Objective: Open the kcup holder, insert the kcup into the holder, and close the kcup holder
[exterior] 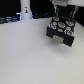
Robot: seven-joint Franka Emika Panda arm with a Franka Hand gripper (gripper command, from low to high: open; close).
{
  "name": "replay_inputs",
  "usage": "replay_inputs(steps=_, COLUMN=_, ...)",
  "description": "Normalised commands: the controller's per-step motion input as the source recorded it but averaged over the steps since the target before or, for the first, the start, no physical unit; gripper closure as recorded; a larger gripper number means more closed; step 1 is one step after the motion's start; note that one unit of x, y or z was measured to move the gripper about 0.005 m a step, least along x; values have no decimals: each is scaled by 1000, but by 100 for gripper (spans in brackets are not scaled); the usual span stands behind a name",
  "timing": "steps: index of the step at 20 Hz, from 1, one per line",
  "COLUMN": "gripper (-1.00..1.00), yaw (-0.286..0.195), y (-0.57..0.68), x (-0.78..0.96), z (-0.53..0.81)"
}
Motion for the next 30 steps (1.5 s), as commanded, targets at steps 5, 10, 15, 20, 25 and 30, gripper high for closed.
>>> replay_inputs(steps=5, gripper=-100, yaw=32, y=-427, x=576, z=157)
replay_inputs(steps=10, gripper=-100, yaw=46, y=-392, x=567, z=109)
replay_inputs(steps=15, gripper=-100, yaw=55, y=-304, x=602, z=99)
replay_inputs(steps=20, gripper=-100, yaw=56, y=-193, x=689, z=31)
replay_inputs(steps=25, gripper=-100, yaw=68, y=-1, x=751, z=-36)
replay_inputs(steps=30, gripper=-100, yaw=110, y=221, x=638, z=-84)
